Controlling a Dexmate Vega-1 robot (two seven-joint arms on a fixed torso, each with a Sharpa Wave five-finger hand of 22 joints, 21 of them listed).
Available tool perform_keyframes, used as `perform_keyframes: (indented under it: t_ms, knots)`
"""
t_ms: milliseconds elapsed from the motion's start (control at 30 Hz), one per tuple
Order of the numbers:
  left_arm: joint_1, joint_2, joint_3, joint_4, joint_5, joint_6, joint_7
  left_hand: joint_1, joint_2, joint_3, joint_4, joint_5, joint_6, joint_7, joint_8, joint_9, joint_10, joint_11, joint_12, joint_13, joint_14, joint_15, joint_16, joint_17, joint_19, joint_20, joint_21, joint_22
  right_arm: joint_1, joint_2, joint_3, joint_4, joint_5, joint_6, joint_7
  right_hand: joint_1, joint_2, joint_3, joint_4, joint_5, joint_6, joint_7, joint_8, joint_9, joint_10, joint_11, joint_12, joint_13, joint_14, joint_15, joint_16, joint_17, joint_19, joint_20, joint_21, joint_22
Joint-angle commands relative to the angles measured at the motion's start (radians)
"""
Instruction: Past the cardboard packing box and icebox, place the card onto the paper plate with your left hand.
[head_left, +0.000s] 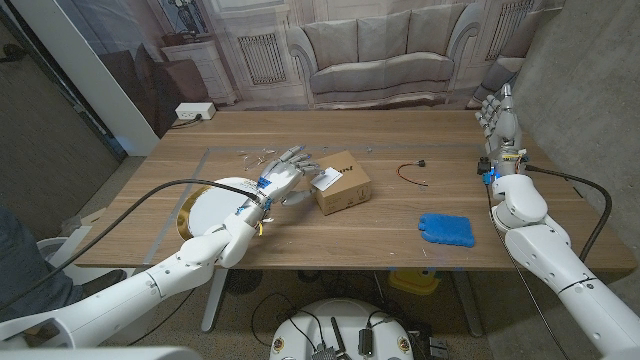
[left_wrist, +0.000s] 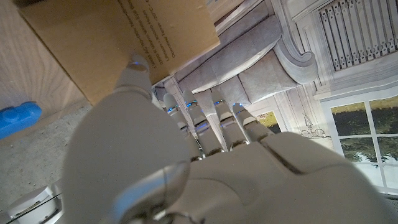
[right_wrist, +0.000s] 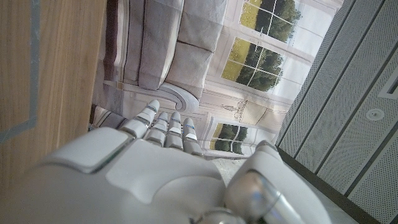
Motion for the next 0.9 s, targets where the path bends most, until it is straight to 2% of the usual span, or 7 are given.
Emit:
perform_keyframes:
  t_ms: [33, 567, 900]
  knots:
    - [0.002, -0.004, 0.001, 0.007, -0.002, -0.003, 0.028, 0.026, 0.006, 0.007, -0.005, -0.011, 0.044, 0.000, 0.017, 0.006, 0.045, 0.000, 0.013, 0.007, 0.027, -0.151, 0.007, 0.003, 0.016, -0.005, 0.007, 0.004, 0.002, -0.002, -0.004, -0.002, 0.000, -0.006, 0.006, 0.000, 0.003, -0.005, 0.000, -0.004, 0.009, -0.002, 0.001, 0.004, 0.008, 0.002, 0.002, 0.002, 0.010, 0.003, 0.005, 0.003, 0.005, 0.000, 0.006, 0.006]
    - [0.011, -0.010, 0.005, -0.006, 0.000, 0.011, 0.024, 0.056, 0.017, 0.015, -0.008, -0.023, 0.109, 0.001, 0.036, 0.005, 0.117, 0.001, 0.027, 0.025, 0.082, -0.153, 0.019, 0.011, 0.018, -0.006, 0.004, 0.003, 0.000, -0.008, 0.000, 0.005, 0.009, -0.006, 0.016, 0.000, 0.003, -0.008, 0.000, -0.004, 0.009, -0.003, 0.001, 0.004, 0.008, 0.001, 0.001, 0.002, 0.010, 0.003, 0.004, 0.003, 0.004, 0.003, 0.005, 0.006]
    - [0.013, -0.020, 0.012, -0.004, -0.004, 0.021, 0.006, 0.062, 0.021, 0.016, -0.005, -0.030, 0.148, 0.003, 0.046, 0.002, 0.149, 0.001, 0.032, 0.033, 0.100, -0.153, 0.020, 0.014, 0.018, -0.020, 0.003, 0.003, -0.011, -0.013, 0.009, -0.006, 0.017, -0.017, 0.011, 0.000, 0.004, -0.009, -0.001, -0.004, 0.010, -0.004, 0.001, 0.004, 0.007, 0.000, 0.000, 0.002, 0.010, 0.003, 0.004, 0.003, 0.004, 0.004, 0.005, 0.006]
